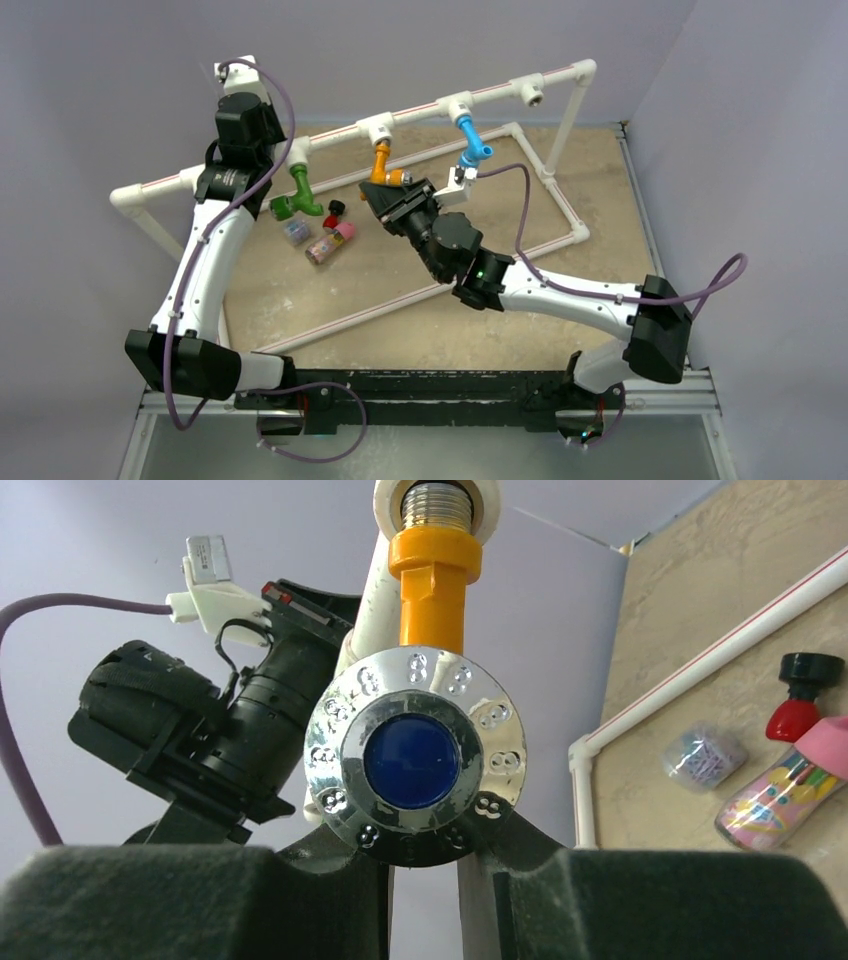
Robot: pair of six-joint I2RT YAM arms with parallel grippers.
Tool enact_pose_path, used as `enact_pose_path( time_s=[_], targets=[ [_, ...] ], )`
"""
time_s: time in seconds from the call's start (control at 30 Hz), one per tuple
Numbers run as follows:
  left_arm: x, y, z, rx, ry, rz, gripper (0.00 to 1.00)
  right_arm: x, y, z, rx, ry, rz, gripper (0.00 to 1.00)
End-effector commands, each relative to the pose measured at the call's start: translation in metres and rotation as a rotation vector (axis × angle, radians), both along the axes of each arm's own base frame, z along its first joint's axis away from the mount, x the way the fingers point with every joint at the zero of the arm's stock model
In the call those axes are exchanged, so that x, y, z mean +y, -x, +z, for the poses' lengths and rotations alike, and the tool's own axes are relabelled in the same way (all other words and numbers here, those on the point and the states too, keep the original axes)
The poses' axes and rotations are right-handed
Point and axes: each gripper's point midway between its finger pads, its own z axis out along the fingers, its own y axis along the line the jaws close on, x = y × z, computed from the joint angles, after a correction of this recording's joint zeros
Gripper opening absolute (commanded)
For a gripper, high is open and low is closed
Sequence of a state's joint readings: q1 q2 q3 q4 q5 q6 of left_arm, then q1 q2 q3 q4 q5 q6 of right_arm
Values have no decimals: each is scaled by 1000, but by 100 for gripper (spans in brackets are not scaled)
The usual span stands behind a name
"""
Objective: Install the water faucets
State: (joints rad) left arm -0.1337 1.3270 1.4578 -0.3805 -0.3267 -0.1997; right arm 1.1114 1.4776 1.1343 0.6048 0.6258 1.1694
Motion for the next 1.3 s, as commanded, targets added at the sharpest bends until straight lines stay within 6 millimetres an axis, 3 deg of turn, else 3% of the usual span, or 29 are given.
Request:
enact_pose_path(
  time_s=[0.0, 0.23, 0.47, 0.83, 1.07, 1.27],
  targets=[
    [-47, 34, -26, 136, 28, -196, 0, -31, -34, 7, 27, -69, -77, 0],
    [-48, 34, -25, 136, 27, -197, 0, -72, -42, 1, -10, 39, -138, 0],
    [-50, 35, -25, 140, 35, -209, 0, -100, -46, 0, -37, 117, -195, 0],
    [-52, 33, -26, 150, 36, -220, 0, -109, -52, 21, -120, 246, -243, 0],
    [-53, 32, -27, 153, 35, -222, 0, -118, -54, 61, -209, 270, -300, 0],
    [-54, 31, -28, 155, 37, -227, 0, -114, -50, 81, -251, 258, -288, 0]
  ],
)
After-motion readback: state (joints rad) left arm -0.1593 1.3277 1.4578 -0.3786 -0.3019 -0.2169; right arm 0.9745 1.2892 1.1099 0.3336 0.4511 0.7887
